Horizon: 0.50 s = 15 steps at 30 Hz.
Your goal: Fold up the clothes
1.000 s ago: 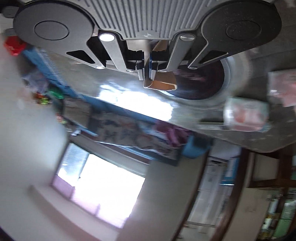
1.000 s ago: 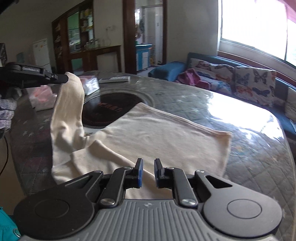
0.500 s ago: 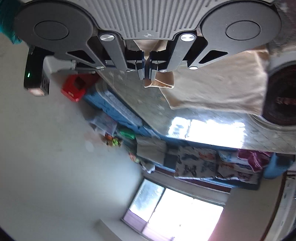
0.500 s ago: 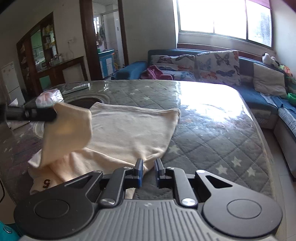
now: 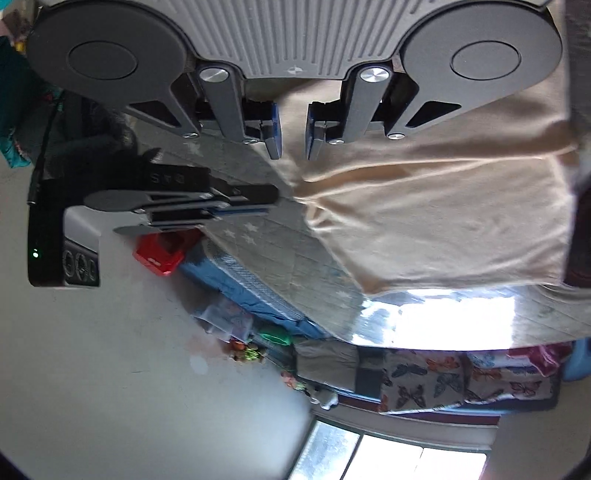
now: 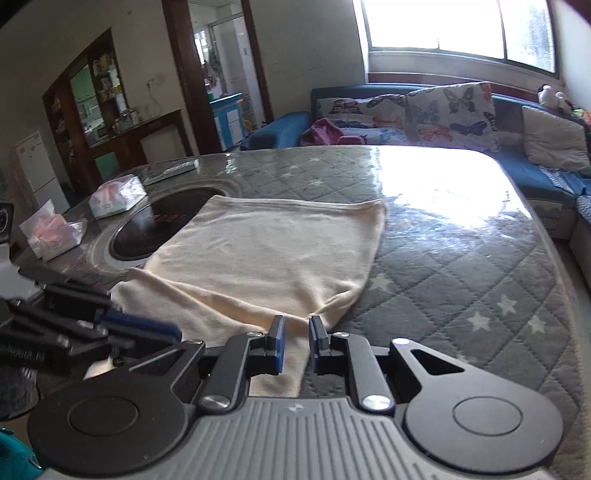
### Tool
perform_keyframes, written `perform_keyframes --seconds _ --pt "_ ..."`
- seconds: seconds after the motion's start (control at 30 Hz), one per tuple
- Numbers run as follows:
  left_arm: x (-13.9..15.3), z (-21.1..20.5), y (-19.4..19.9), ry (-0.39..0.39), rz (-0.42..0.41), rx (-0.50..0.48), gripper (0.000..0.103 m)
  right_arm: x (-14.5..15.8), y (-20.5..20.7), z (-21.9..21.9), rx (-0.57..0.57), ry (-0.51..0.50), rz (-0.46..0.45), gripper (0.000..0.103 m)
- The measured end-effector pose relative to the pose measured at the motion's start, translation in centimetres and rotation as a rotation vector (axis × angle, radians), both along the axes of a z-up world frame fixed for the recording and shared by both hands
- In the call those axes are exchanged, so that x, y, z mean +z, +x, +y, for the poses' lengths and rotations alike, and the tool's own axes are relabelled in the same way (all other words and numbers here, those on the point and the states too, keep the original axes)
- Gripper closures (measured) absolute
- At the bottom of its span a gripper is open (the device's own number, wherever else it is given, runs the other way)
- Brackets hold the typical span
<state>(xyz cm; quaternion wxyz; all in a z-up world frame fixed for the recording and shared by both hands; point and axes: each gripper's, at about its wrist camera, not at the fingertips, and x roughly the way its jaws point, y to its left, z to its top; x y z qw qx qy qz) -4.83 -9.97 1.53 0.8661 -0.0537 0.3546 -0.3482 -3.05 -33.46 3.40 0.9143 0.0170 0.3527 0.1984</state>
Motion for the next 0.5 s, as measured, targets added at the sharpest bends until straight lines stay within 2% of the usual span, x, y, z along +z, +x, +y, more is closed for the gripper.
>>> perform_keyframes --seconds 0.07,0.23,0.33,0.43,0.5 --pt "0.2 1.7 0.4 0.030 -0.011 0.050 0.088 -0.4 0.2 0.8 0.024 0.003 0.015 0.083" --pt "-0.6 5.3 0.9 0.113 -0.025 0.155 0.088 -2.0 0.7 2.5 0.057 -0.007 0.057 0.081" --pt "-1.1 6.9 1.0 0.127 -0.011 0.191 0.088 -2.5 0.8 3.1 0.072 -0.018 0.070 0.081" --pt "-1.6 7.7 1.4 0.130 0.003 0.218 0.088 -1.8 0.8 3.5 0.077 -0.042 0.042 0.093" --pt "-1.7 8.1 1.6 0.123 0.010 0.224 0.087 -1.2 0.7 3.6 0.074 -0.057 0.013 0.095"
